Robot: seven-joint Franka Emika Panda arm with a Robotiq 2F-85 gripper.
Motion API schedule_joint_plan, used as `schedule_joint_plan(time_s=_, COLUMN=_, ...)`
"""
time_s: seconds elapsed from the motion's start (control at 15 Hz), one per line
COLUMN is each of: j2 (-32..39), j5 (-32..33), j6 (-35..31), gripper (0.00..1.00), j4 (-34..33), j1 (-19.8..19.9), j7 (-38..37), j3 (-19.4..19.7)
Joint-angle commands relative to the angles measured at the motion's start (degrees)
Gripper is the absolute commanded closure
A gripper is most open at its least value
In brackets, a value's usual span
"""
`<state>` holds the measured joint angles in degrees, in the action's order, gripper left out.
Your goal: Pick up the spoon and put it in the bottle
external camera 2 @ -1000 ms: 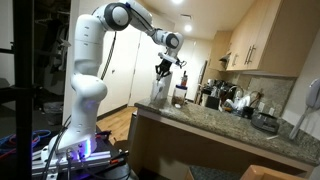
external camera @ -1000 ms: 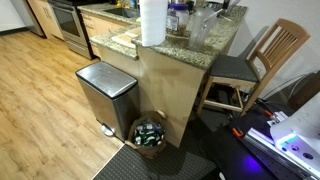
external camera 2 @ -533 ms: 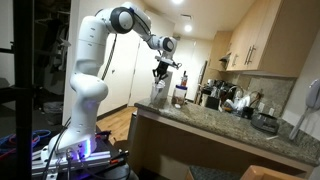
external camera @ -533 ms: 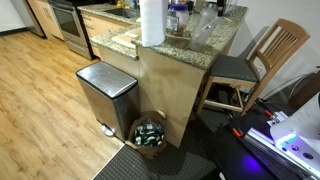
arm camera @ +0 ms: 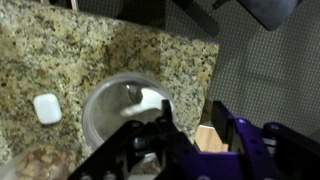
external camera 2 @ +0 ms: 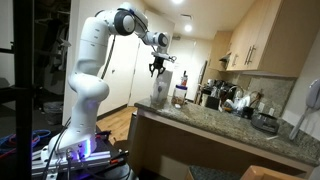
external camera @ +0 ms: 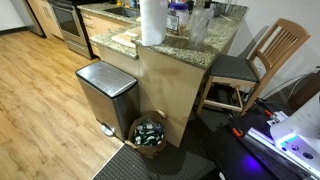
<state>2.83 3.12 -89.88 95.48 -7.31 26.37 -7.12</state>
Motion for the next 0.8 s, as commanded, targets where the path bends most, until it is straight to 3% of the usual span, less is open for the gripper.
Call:
schedule_joint_plan(time_s=0.0, j2=-0.58, j5=-1.86, j6=-2.07, gripper=0.28, j4=-5.59, j1=-1.37, j7=2.20, j3=-1.81)
schedule_joint_plan(time_s=0.27, j2=-5.54, j5=-2.75, j6=-8.00, gripper=0.00, j4=-6.49, j1=-2.10, j7=6.74, j3=-2.43)
schedule_joint_plan(time_s=0.4, j2=-9.58, j5=-7.05, j6=-11.88, gripper=0.00, j4=-4.61, j1=-1.57, j7=9.69, j3=-1.28)
schedule_joint_plan(time_s=0.53, j2=-14.16, j5=-17.56, j6=-8.91, gripper=0.00, j4=-2.30, j1=-0.42, j7=12.45, j3=2.04)
schedule_joint_plan(time_s=0.6, j2=-9.18, j5=-11.47, j6=-8.85, gripper=0.00, j4=-6.94, j1=-2.01, j7=8.26, j3=-0.15)
schedule_joint_plan(time_s=0.73, j2=-12.46, j5=-15.61, j6=-8.42, gripper=0.00, j4=-5.49, j1=-1.41, j7=10.41, j3=2.04)
